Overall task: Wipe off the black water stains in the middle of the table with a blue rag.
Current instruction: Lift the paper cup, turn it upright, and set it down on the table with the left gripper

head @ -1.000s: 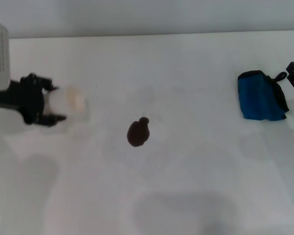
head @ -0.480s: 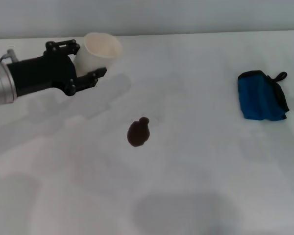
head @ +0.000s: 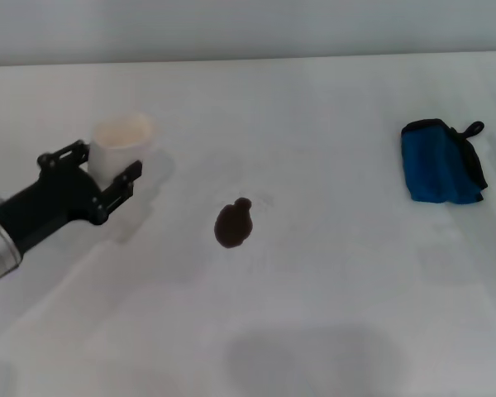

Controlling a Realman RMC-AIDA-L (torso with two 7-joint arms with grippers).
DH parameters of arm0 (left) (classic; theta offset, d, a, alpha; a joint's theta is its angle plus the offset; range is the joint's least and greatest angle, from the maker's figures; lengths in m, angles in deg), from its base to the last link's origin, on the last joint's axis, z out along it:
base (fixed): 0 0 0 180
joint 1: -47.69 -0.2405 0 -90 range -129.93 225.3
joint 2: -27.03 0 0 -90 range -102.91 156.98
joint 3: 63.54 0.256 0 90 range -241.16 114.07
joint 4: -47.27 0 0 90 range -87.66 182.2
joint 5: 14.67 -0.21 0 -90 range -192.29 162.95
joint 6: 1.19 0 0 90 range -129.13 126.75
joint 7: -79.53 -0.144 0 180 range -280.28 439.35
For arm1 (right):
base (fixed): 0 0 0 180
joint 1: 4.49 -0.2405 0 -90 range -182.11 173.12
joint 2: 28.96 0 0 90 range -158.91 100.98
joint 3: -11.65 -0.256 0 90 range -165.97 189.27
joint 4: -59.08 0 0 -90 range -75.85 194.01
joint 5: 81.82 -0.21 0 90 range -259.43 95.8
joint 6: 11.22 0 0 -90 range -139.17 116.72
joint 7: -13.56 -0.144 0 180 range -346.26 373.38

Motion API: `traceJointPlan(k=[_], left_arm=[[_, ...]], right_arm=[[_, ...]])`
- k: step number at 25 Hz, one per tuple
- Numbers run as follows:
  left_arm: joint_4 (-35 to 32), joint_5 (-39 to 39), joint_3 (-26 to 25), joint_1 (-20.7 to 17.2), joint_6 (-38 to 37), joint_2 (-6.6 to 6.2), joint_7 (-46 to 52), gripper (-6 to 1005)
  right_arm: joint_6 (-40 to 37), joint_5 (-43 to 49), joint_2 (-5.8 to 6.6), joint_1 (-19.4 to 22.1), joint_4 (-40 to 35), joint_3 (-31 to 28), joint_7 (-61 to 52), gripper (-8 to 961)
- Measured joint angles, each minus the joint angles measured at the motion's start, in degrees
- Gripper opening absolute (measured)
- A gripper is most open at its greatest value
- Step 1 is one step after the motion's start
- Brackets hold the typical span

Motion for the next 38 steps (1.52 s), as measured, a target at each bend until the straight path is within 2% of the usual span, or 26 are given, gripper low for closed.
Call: traceJointPlan(k=[5,20,29,36,38], left_arm=[[-4.8,4.6,0.0,-4.1,3.5,-0.03,-6.0,524],[-12.7,7.8,-0.1,-8.4,13.5,0.26,-24.6,508],[-15.9,12.4,-0.1,-11.3,13.8,0.33,-34.1,513],[-16.1,13.1,-0.2,-11.7,14.7,0.26,-34.8,516],[-16.2,13.1,-0.5,-11.7,15.2,0.25,-34.7,624]], right_arm=[[1.4,0.1,0.01,1.0,0.0,0.5,-0.1,654],[4.3,0.1,0.07,2.3,-0.1,0.8,-1.9,654],[4.3,0.1,0.13,2.4,-0.4,1.3,-2.0,654],[4.2,0.1,0.19,2.4,-1.0,1.4,-2.0,653],[4.2,0.1,0.19,2.5,-1.0,1.4,-2.0,653]])
